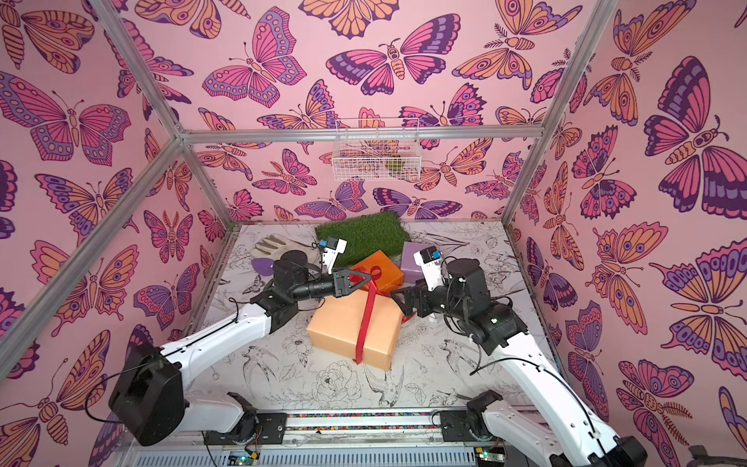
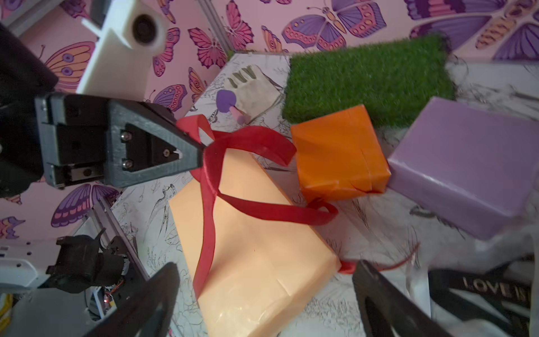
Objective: Untie the ribbon bows on the gift boxes
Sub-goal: Pull the ribbon from the gift box.
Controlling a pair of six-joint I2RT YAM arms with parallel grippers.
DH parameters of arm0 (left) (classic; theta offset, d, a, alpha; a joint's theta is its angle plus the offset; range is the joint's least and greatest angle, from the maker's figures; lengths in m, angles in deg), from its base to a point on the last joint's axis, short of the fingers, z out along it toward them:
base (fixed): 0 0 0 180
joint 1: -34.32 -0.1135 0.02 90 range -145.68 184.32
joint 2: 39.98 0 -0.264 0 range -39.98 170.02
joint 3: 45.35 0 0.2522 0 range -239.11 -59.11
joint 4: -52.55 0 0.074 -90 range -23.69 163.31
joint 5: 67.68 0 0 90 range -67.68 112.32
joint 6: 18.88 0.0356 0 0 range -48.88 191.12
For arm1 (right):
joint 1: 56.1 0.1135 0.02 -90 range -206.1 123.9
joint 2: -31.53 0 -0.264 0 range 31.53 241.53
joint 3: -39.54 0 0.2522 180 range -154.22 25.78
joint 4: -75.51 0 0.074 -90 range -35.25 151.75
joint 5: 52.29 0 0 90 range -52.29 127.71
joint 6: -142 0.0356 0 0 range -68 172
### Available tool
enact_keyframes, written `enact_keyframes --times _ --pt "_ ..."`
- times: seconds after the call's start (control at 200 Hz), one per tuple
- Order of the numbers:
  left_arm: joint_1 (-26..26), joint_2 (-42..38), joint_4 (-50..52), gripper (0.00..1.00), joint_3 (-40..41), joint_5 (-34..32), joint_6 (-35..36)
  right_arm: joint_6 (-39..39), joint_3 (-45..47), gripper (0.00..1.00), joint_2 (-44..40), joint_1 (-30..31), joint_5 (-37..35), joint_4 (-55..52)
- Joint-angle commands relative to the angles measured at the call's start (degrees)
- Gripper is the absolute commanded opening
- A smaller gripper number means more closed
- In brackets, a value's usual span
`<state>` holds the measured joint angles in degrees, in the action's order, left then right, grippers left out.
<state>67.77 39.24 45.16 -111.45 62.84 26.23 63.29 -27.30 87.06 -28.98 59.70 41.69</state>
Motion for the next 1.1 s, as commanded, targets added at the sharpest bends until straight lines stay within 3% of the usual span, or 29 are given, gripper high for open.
enact_keyframes --times 0.0,0.15,0.3,0.501,0.586,0.806,0.961,1.061,1.081,1.096 --pt "0.4 -0.6 1.5 0.00 -0.7 0.0 -1.0 -9.5 3.7 0.97 1.6 2.0 5.5 16.7" --pt "0.7 -0.7 1.8 0.00 -0.6 0.4 -2.0 -13.5 4.7 0.98 6.0 2.9 10.4 25.1" --pt "0.8 -0.9 2.2 0.00 -1.0 0.4 -2.0 -14.3 3.8 0.90 10.5 3.6 13.7 27.9" --pt "0.8 -1.2 2.7 0.00 -1.5 0.4 -1.8 -14.0 4.4 0.38 12.9 3.9 14.4 27.7" --pt "0.9 -1.1 3.3 0.00 -1.9 0.1 -1.3 -14.1 4.5 0.00 13.0 3.9 14.5 26.1" --pt "0.8 -0.6 3.3 0.00 -3.3 0.3 -1.3 -11.8 5.4 0.00 13.7 3.9 17.4 24.9" --pt "0.8 -0.8 4.4 0.00 -3.8 1.0 -1.4 -8.9 5.7 0.00 12.8 3.9 12.2 25.5" --pt "0.5 -1.9 9.1 0.47 -3.9 1.4 -0.6 -4.4 4.9 0.00 12.5 3.8 7.7 25.0" --pt "0.4 -2.4 10.3 0.92 -3.9 1.4 -0.1 -4.2 4.6 0.00 12.7 3.8 7.4 24.3" --pt "0.3 -2.8 11.1 0.99 -3.7 1.4 0.2 -4.2 4.2 0.00 12.8 3.8 7.2 23.8"
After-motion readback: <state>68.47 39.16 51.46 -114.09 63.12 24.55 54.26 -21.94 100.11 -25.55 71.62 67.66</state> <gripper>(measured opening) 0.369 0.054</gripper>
